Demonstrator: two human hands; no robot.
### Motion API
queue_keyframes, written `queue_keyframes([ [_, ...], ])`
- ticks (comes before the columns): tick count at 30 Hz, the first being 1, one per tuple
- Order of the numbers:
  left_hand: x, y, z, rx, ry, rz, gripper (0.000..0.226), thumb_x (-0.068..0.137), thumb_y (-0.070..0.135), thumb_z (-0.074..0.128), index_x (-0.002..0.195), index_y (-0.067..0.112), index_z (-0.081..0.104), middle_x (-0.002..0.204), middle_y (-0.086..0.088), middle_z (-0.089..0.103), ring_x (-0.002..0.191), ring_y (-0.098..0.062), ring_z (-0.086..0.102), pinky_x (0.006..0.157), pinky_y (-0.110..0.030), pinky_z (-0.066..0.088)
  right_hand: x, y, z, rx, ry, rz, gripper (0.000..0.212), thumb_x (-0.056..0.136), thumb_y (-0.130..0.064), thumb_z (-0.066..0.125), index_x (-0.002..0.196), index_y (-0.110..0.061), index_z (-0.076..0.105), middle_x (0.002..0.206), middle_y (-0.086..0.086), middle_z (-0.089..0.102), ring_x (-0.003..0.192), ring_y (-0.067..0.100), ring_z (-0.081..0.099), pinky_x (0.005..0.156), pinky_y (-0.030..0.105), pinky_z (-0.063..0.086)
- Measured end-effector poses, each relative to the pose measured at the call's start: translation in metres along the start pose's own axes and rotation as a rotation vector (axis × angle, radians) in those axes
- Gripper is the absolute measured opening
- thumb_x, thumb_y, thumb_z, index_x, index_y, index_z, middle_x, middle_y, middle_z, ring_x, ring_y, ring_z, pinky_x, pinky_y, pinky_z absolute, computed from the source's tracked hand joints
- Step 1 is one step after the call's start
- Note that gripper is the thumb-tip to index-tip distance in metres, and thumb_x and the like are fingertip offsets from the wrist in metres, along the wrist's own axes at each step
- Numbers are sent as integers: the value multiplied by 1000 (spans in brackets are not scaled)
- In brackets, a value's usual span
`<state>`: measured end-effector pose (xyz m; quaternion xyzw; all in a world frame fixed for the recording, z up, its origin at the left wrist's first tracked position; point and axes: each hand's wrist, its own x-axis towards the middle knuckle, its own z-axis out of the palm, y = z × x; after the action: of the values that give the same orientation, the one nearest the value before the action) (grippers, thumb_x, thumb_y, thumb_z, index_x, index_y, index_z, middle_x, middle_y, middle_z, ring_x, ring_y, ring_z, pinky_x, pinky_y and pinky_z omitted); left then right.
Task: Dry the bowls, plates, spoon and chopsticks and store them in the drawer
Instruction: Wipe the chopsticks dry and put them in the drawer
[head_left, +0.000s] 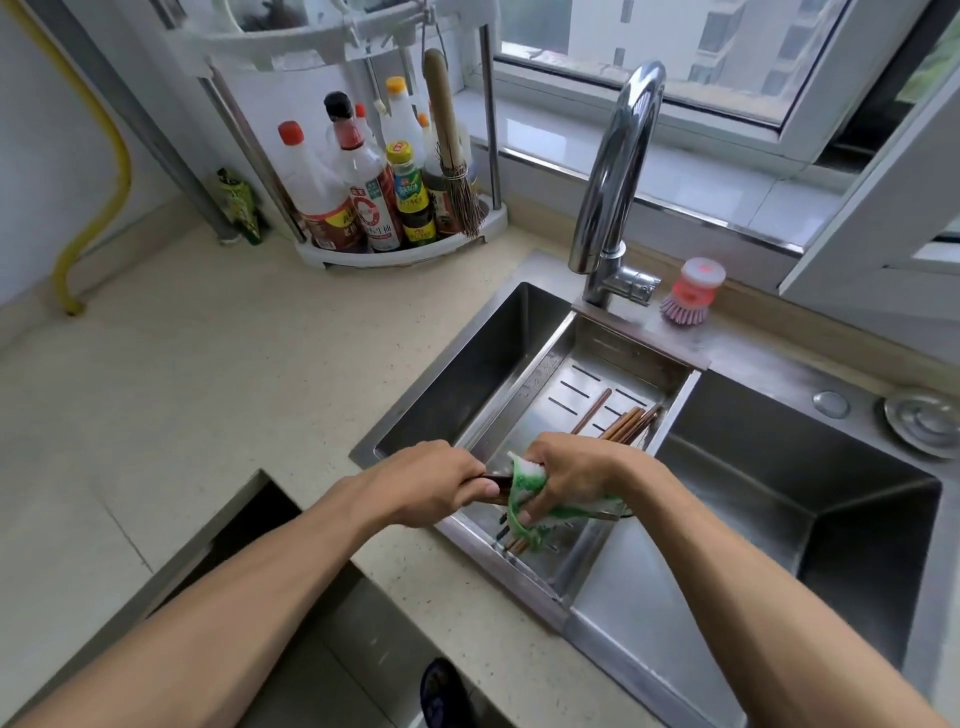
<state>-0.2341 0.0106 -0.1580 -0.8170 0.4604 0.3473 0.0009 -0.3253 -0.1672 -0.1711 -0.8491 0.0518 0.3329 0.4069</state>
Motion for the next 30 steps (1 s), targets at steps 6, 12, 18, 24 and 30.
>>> queue_keyframes([
  [6, -13, -28, -5, 12, 92, -83, 33, 104, 48, 39, 76, 34, 48, 72, 8, 55, 61, -8, 49, 56, -25, 37, -2, 17, -22, -303, 156, 117, 27, 80, -25, 81, 78, -35, 56, 83, -15, 62, 77, 3, 57, 68, 23, 46],
  [12, -21, -46, 0, -139, 145, -129, 36, 104, 48, 41, 74, 30, 52, 68, 7, 55, 60, -9, 50, 57, -25, 39, -2, 37, -34, -220, 445, 207, 55, 81, -20, 80, 123, -30, 46, 106, 6, 63, 88, 21, 61, 77, 39, 55],
  [18, -29, -61, 0, -438, 178, -259, 36, 106, 40, 40, 84, 18, 59, 68, 4, 49, 60, -10, 44, 59, -26, 37, -15, 55, -20, 513, 631, 164, 41, 80, -19, 82, 110, -21, 55, 98, 8, 70, 83, 22, 70, 74, 39, 58],
  [24, -12, -29, 12, -800, 328, -326, 33, 107, 36, 37, 95, 12, 55, 65, 2, 44, 51, -8, 39, 45, -22, 31, 1, 22, 49, 1548, 483, -3, 42, 86, -30, 55, 120, -5, 60, 116, 18, 66, 103, 34, 63, 97, 48, 49],
  [30, 1, 3, 28, -746, 477, -370, 39, 107, 34, 38, 80, 11, 56, 64, -2, 55, 55, -18, 55, 57, -33, 43, 22, -14, 78, 2023, 336, -221, 50, 98, -32, 44, 140, -5, 50, 137, 23, 57, 129, 36, 51, 109, 52, 39],
])
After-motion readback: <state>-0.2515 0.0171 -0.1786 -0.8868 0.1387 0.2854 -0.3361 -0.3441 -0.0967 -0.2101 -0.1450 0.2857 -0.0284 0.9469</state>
